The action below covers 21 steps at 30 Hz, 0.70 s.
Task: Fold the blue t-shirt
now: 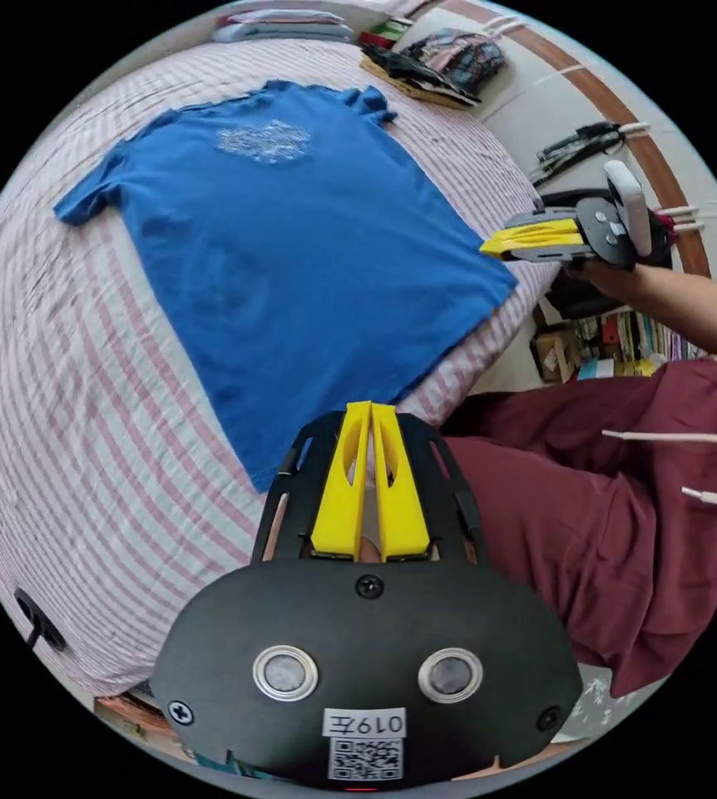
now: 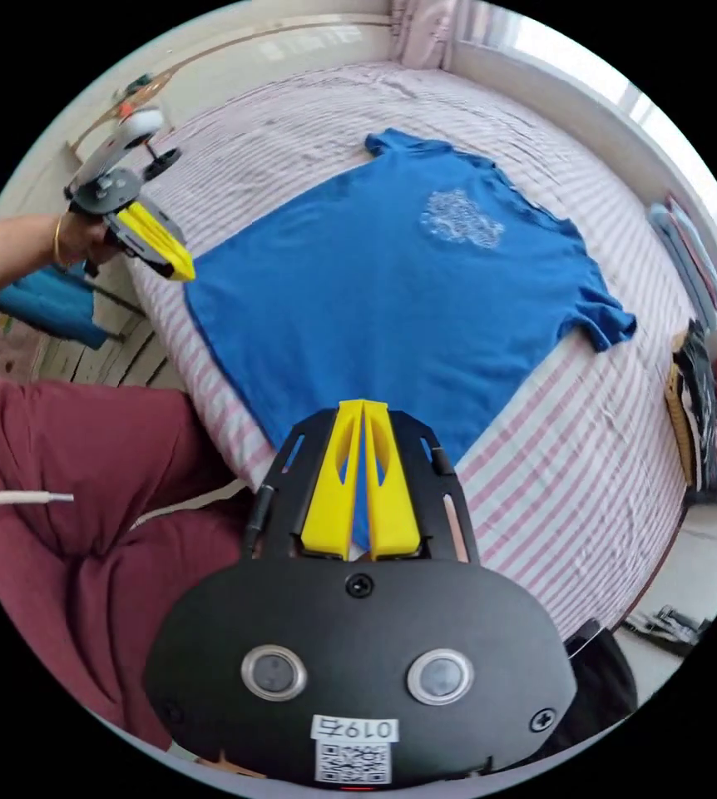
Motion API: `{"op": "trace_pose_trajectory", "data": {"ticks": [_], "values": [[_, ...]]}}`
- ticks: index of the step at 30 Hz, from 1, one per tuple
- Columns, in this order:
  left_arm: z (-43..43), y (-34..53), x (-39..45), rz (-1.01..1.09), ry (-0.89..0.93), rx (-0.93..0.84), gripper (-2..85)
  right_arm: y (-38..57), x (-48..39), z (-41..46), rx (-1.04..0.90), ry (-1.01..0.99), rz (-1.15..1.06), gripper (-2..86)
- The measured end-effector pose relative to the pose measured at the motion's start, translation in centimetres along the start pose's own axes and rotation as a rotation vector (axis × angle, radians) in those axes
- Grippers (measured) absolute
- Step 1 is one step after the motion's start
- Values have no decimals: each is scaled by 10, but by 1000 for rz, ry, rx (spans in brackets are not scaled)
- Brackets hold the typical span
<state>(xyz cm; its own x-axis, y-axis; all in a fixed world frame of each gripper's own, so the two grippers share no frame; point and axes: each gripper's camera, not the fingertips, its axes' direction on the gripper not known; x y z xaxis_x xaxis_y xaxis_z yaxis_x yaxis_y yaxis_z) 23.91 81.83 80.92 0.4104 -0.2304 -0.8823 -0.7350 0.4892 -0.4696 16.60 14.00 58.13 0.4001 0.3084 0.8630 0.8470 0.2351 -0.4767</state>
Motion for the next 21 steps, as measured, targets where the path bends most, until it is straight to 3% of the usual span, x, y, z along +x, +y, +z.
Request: {"op": "trace_pose_trajectory", "data": {"ticks": [3, 7, 9, 17, 21], "values": [[-20, -16, -78, -231, -43, 195, 7, -39, 51, -22, 107, 12, 125, -5], [-23, -25, -190, -540, 129, 502, 10, -118, 78, -36, 209, 26, 37, 2], [-13, -27, -222, -615, 106, 562, 10, -186, 83, -39, 252, 10, -71, 15], [47, -46, -276, -662, -90, 454, 21, -402, 69, -15, 262, -97, -355, 11], [76, -37, -313, -710, 104, 544, 58, -501, 53, 18, 151, -241, -488, 82]]}}
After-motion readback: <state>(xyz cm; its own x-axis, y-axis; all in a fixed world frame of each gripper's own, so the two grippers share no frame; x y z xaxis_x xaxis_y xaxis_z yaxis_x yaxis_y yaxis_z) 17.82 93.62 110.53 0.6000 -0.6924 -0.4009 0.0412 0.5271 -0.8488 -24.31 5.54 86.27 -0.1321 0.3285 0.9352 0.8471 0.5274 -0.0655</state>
